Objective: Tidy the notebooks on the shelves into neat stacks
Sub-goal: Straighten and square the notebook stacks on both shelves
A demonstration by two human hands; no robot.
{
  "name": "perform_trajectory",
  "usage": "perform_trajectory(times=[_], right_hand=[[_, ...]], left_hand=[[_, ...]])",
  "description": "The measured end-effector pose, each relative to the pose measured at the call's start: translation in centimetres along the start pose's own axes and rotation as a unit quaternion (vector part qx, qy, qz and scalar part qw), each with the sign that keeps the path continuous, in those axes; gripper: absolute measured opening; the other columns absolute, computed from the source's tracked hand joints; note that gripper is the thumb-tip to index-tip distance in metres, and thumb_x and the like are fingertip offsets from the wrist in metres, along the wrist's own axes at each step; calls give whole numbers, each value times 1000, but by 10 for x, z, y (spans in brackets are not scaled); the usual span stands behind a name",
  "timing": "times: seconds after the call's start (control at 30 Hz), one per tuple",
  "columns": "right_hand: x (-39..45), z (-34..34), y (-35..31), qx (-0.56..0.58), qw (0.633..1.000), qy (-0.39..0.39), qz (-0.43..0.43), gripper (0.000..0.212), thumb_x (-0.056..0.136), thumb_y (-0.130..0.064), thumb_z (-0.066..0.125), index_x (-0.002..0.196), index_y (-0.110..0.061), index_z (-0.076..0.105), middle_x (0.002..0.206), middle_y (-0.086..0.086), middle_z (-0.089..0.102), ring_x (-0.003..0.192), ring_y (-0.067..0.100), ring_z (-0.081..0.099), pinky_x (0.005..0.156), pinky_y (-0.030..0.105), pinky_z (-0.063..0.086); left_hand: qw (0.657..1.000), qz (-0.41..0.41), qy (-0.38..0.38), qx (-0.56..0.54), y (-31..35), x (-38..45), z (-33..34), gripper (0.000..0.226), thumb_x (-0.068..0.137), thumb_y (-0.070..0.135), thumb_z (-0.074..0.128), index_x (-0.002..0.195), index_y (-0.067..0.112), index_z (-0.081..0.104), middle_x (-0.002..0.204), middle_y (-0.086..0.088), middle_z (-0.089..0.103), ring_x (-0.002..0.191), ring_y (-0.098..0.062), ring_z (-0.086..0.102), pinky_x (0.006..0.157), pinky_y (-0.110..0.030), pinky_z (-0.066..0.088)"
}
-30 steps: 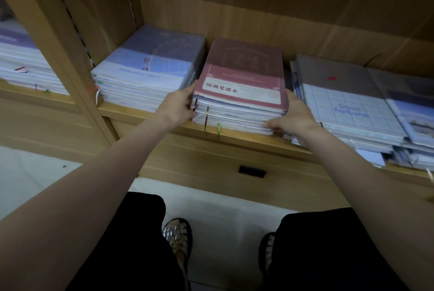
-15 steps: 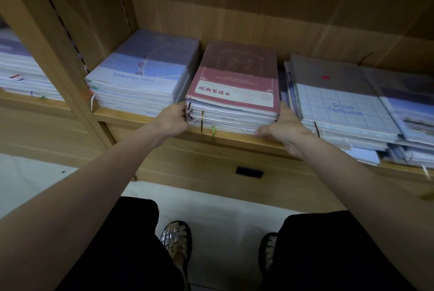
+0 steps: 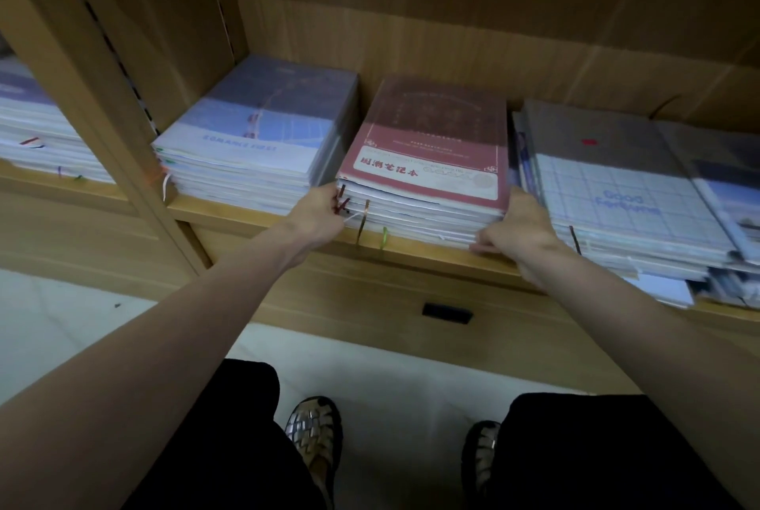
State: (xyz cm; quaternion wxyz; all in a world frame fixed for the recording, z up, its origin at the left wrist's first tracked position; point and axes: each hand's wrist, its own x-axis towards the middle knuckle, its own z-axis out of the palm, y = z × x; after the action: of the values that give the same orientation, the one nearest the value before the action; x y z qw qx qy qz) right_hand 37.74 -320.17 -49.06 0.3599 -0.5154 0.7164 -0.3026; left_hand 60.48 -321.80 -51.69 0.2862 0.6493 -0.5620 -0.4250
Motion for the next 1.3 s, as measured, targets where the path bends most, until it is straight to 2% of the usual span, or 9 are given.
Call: perform_trajectory(times=[0.13,0.23,0.3,0.47,0.63,0.83,0.97,1.1,1.3], right_hand=[[-5,-8,-3,43,998,-33,14,63,78,17,60,124,-22,45,95,0,57,93,24,63,82,37,56],[-7,-12,-4,92,994,-51,26,61,79,19,58,126,-18,47,109,2,56,99,24,60,72,26,56],[-7,-12,-4,119,991,-56,29,61,79,19,58,128,-16,48,116,4,56,105,26,59,73,26,56],[-3,-8,-3,134,989,-60,19,65,80,17,59,133,-18,45,116,5,57,103,24,59,84,34,56],[-3,-11,2,73,994,-80,1,66,78,13,63,130,-22,43,114,2,55,101,21,59,85,35,56],[-10,-10,0,-65,992,-43,-96,77,77,-2,71,137,-22,29,124,-1,51,117,19,48,91,27,40],[-9,-4,0,-28,993,-62,-96,86,84,-10,67,148,-17,10,138,0,46,128,20,44,107,38,37],[-10,-2,1,-25,987,-100,-120,88,93,-13,55,149,-20,-12,149,0,34,137,18,32,114,41,27],[-11,-1,2,-25,985,-84,-152,82,92,-12,57,149,-23,0,145,-1,38,135,16,34,114,38,28]], left_hand=[[1000,9,-2,20,-3,-3,2,41,86,-14,43,120,8,49,117,-12,59,117,-28,51,105,-44,39],[1000,8,-11,-26,1,-9,3,38,88,-17,38,106,14,51,112,-6,59,115,-21,51,108,-37,35],[998,13,-13,-57,3,-14,2,32,91,-11,41,102,17,52,110,-3,60,107,-16,53,104,-31,35],[998,16,-4,-68,-1,-11,-2,36,90,-11,43,96,23,53,110,1,59,114,-18,52,109,-45,33],[999,23,-25,-21,-1,-12,1,49,87,-18,40,129,8,44,119,-4,56,119,-19,49,101,-29,38],[990,118,-17,-80,12,-17,-7,83,86,-10,53,148,31,16,128,0,54,117,-15,51,98,-34,46],[987,132,-18,-92,13,-19,-9,69,93,2,51,146,36,23,130,2,50,118,-16,48,102,-37,43],[989,135,-7,-65,11,-18,-9,67,96,9,47,148,35,15,134,0,48,122,-20,46,103,-46,42],[989,143,21,-23,10,-16,-6,64,96,13,48,148,29,16,134,-2,49,122,-23,47,102,-48,42]])
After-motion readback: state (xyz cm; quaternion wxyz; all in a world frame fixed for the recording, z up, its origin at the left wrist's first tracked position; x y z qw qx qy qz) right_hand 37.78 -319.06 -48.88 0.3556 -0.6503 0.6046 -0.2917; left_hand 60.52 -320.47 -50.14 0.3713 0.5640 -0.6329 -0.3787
